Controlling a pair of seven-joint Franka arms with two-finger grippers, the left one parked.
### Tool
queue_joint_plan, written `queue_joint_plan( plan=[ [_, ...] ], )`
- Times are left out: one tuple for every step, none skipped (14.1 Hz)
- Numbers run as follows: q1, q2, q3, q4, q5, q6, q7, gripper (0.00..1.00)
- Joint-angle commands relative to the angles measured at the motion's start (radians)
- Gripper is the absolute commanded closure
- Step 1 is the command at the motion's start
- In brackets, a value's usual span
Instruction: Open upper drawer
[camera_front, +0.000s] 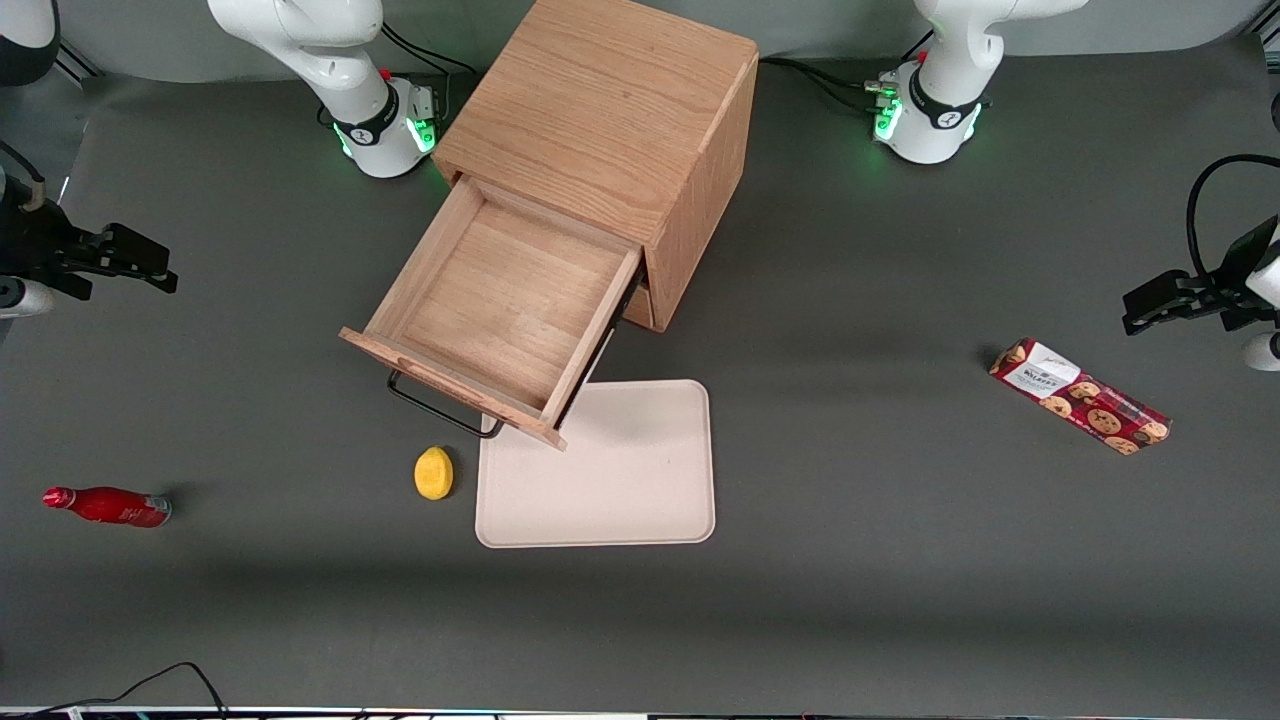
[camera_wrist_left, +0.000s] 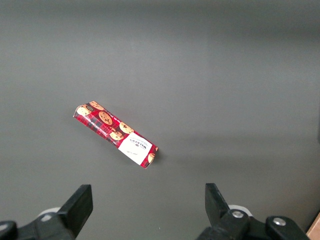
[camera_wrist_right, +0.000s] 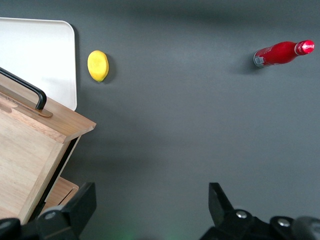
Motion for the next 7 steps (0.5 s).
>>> queue_joint_plan(
  plan=[
    [0.012,0.002,-0.023,0.012,-0.013,0.008,0.02,0.0],
    [0.012,0.005,-0.029,0.021,-0.011,0.01,0.018,0.0],
    [0.012,0.011,-0.029,0.028,-0.009,0.01,0.02,0.0],
    [0.012,0.012,-0.031,0.031,-0.006,0.01,0.029,0.0],
    [0.012,0.012,-0.031,0.032,-0.006,0.01,0.033,0.0],
    [0.01,0.012,-0.031,0.032,-0.006,0.01,0.035,0.0],
    [0.012,0.012,-0.031,0.034,-0.008,0.01,0.035,0.0]
  ],
)
